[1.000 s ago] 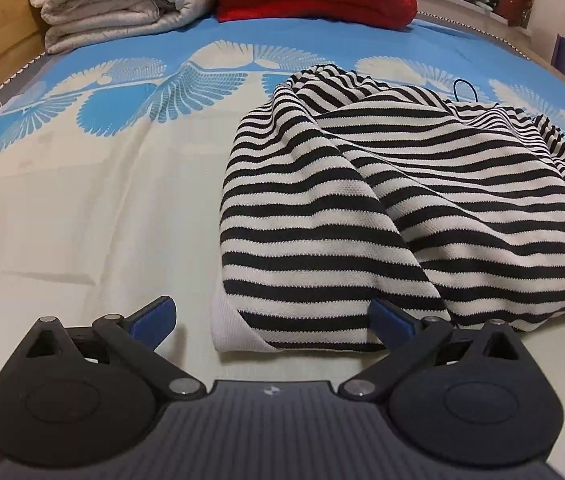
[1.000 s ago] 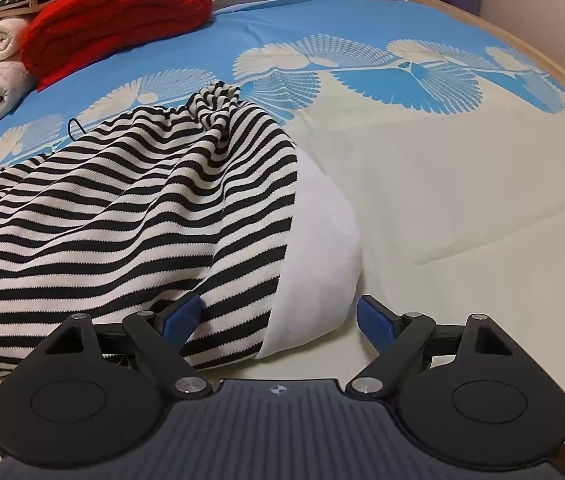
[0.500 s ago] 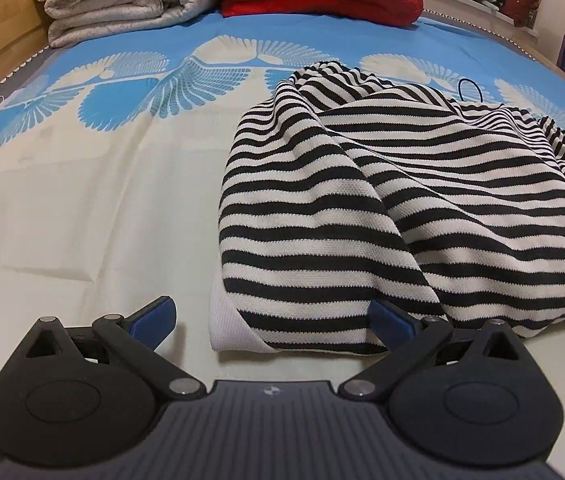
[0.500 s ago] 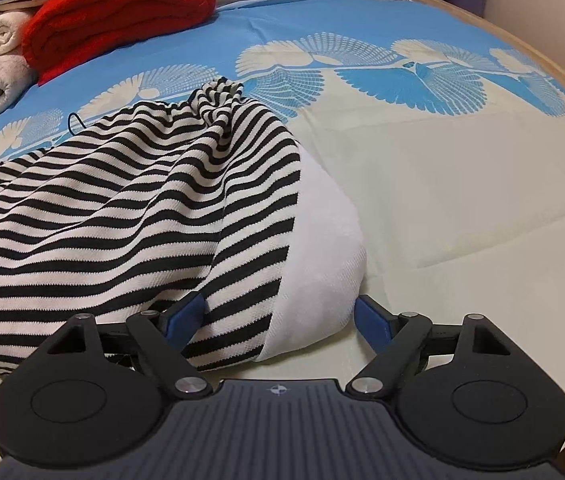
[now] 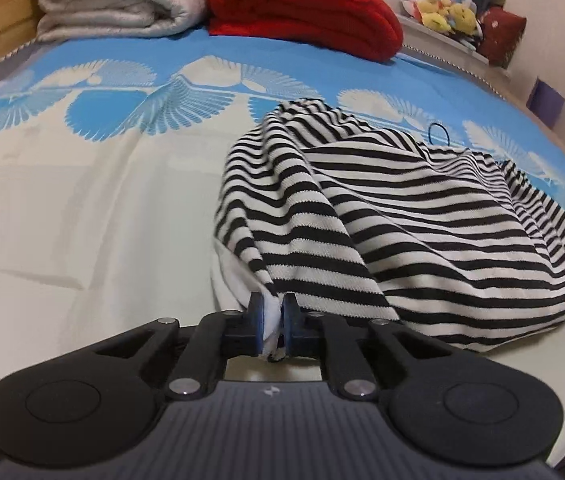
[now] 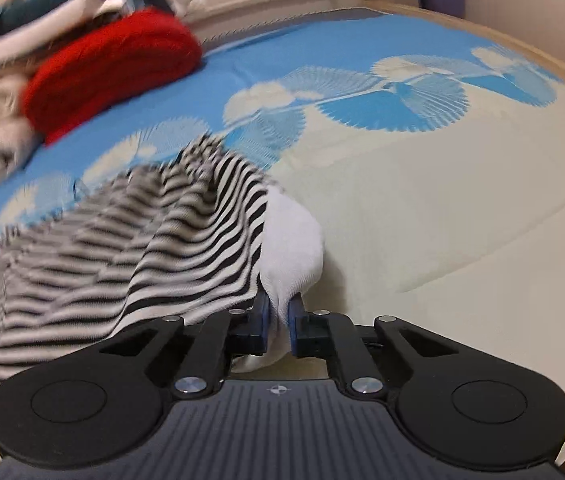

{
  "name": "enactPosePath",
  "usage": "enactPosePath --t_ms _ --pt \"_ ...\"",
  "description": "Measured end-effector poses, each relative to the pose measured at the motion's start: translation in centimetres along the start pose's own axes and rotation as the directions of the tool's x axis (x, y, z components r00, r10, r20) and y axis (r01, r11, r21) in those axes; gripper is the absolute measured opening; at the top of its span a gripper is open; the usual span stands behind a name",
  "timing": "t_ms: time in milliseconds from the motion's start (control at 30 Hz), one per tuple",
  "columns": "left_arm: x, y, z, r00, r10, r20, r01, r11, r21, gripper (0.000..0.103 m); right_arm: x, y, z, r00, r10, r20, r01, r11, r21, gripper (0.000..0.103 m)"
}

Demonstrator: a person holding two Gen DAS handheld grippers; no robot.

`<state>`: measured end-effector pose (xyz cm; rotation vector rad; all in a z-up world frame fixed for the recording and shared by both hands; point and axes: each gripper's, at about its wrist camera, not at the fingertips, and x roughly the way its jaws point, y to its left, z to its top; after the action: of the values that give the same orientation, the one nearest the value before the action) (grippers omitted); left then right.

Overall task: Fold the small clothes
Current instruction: 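Grasp the white-lined sweater edge with the right tool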

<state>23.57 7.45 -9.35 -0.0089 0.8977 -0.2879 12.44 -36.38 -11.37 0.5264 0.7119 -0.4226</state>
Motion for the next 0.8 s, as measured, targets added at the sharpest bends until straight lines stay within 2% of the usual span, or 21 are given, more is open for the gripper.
enactPosePath --t_ms 33,100,167,200,233,267,333,367,400,467,600,667,800 --pt "0.0 0.4 -0.1 1.0 0.019 -0.006 -0.019 1.0 0.004 0.006 0.0 -0.5 0.1 1.0 0.005 0.0 -0.005 1.0 0.017 0.008" --pt "0.5 1.1 -0.2 0.995 0.101 -0.017 -0.1 0.995 0.025 0.005 0.4 -1.4 0.1 1.0 0.009 -0.028 -0.008 0.999 0.047 0.008" --pt "0.9 1.9 -0.3 0.996 0.075 -0.04 -0.075 0.997 0.003 0.005 1.6 -1.8 -0.2 0.996 -0.009 -0.084 0.013 0.998 0.054 0.009" --pt "0.8 1.8 -0.3 0.997 0.075 -0.032 -0.074 0.997 0.02 0.006 2.2 -1.8 -0.4 0.993 -0.012 -0.115 0.018 0.998 0.053 0.011" --pt "0.7 1.7 -0.3 0.997 0.075 -0.022 -0.074 0.997 0.036 0.007 2.5 -1.6 -0.6 0.99 -0.015 -0.138 0.022 0.998 0.05 0.02" --pt "0.5 1.5 -0.3 0.997 0.076 -0.011 -0.075 0.996 0.046 0.013 2.3 -1.6 -0.6 0.991 -0.019 -0.129 0.027 0.998 0.062 0.025" --pt "-0.1 1.1 -0.4 0.995 0.101 0.021 -0.102 0.994 0.047 0.039 1.2 -2.1 -0.4 0.997 -0.026 -0.069 0.034 0.993 0.116 0.066" --pt "-0.4 1.0 -0.5 0.992 0.121 0.034 -0.123 0.992 0.042 0.068 0.6 -2.5 -0.3 0.999 -0.013 -0.038 0.018 0.989 0.149 0.073" --pt "-0.8 0.8 -0.5 0.988 0.147 0.049 -0.148 0.989 0.027 0.089 0.2 -2.9 -0.3 1.0 0.013 -0.019 -0.01 0.984 0.178 0.079" --pt "-1.5 0.5 -0.6 0.98 0.181 0.08 -0.181 0.983 -0.005 0.098 0.1 -3.5 -0.4 0.998 0.059 -0.028 -0.051 0.975 0.216 0.079" --pt "-2.3 -0.7 -0.9 0.979 0.177 0.104 -0.178 0.984 0.004 0.098 0.2 -3.6 -1.7 0.99 0.117 -0.085 -0.091 0.961 0.26 0.079" --pt "-2.2 -1.3 -0.9 0.977 0.185 0.109 -0.189 0.982 0.02 0.102 0.2 -3.0 -2.1 0.988 0.124 -0.089 -0.098 0.963 0.251 0.079" --pt "-2.2 -1.9 -1.0 0.976 0.187 0.112 -0.192 0.981 0.031 0.102 -0.2 -1.7 -2.9 0.988 0.127 -0.087 -0.104 0.968 0.229 0.08"
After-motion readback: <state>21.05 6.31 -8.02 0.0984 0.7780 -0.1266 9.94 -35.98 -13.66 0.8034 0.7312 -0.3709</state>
